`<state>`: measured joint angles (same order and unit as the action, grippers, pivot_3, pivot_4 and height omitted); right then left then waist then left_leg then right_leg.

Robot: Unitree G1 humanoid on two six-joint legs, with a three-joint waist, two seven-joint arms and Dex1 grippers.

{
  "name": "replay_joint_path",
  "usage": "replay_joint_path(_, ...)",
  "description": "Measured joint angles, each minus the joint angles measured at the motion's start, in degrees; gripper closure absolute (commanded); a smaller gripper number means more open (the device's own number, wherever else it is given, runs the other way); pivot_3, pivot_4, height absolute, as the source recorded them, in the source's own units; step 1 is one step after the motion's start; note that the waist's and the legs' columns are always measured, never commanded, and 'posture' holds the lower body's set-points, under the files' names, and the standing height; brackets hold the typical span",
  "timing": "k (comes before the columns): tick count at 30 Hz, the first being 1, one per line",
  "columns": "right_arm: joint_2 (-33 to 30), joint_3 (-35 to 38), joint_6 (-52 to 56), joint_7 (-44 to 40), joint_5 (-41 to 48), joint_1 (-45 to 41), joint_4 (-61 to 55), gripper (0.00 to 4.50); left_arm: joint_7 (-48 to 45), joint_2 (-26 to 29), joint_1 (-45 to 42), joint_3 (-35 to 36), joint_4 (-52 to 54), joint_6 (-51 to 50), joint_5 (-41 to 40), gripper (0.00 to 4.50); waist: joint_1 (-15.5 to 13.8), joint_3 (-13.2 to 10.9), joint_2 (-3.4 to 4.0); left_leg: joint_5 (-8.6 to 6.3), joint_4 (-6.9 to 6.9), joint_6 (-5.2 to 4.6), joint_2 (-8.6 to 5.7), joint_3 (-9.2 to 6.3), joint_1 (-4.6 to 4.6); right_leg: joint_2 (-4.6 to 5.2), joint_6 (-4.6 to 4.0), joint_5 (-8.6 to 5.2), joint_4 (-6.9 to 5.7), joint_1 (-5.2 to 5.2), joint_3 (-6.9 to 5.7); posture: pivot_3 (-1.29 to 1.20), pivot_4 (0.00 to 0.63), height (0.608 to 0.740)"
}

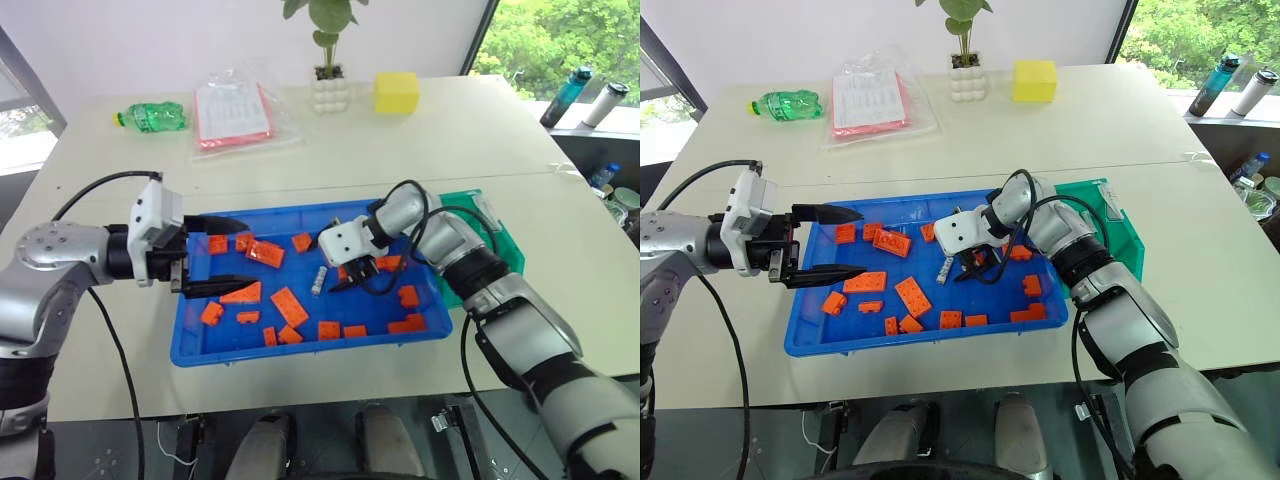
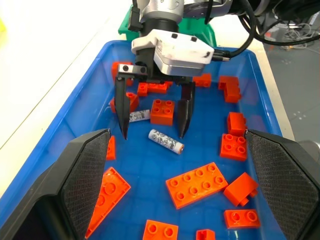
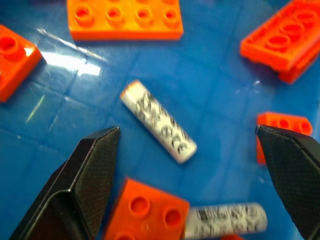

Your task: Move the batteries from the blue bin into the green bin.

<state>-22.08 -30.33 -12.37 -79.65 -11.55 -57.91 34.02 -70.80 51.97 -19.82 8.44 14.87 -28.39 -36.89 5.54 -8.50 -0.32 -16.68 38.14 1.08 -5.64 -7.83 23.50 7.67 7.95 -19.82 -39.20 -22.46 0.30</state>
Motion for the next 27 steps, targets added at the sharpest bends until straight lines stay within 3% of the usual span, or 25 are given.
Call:
replay_joint_path(3,1.03,-0.36,0.97,-1.06,-0.02,0.08,0.00,1.19,0.09,-0.02,-0.04,0.00,0.00,0.00,0.00,0.00,-0.02,0.00,0.00,0.00,0.00,0.00,0.00,-0.02,0.00,0.00,0.00,0.00,0.00,0.00,0.00,0.00,0.150,0.726)
replay_joint_path(9,1.15,-0.18,3.57,-2.42,0.27,0.81,-0.28,4.37,0.44,-0.15,-1.03,-0.01,-0.11,0.00,0.00,0.00,-0.03,0.00,0.00,0.00,0.00,0.00,-0.01,-0.04,0.00,0.00,0.00,0.00,-0.01,0.02,-0.03,0.00,0.150,0.726)
replay_joint_path(14,-0.26,2.88,12.92,-2.89,3.82,4.63,-7.45,4.46,-0.05,-0.26,-1.24,-0.08,-0.92,0.29,0.14,0.00,-0.12,0.00,0.00,0.00,0.00,0.00,-0.01,-0.05,0.00,0.02,0.00,0.00,-0.02,0.02,-0.04,0.00,0.150,0.726)
replay_joint_path(19,-2.91,14.71,36.24,1.17,14.47,7.92,-25.28,4.46,-0.01,-1.11,-1.13,-0.69,-1.36,0.75,0.41,0.00,-0.32,-0.01,0.01,0.00,0.00,0.00,-0.02,-0.05,0.03,0.03,0.00,0.00,-0.02,0.05,-0.03,0.00,0.150,0.726)
replay_joint_path(23,-11.92,28.91,54.91,8.01,22.16,9.09,-36.25,4.46,-0.04,-1.40,-0.02,-0.70,-1.44,1.45,0.67,0.00,-1.97,-0.01,0.01,0.00,0.01,-0.01,-0.11,-0.08,0.03,0.11,0.00,0.00,0.04,0.10,-0.02,0.00,0.150,0.726)
replay_joint_path(27,-23.92,40.61,63.88,12.75,24.59,15.16,-37.89,4.46,-0.26,-1.35,1.13,-0.56,-1.96,1.59,0.71,0.00,-3.46,-0.01,0.01,-0.01,0.01,-0.03,-0.31,-0.05,0.04,0.27,0.00,0.00,0.09,0.12,0.06,0.00,0.150,0.726)
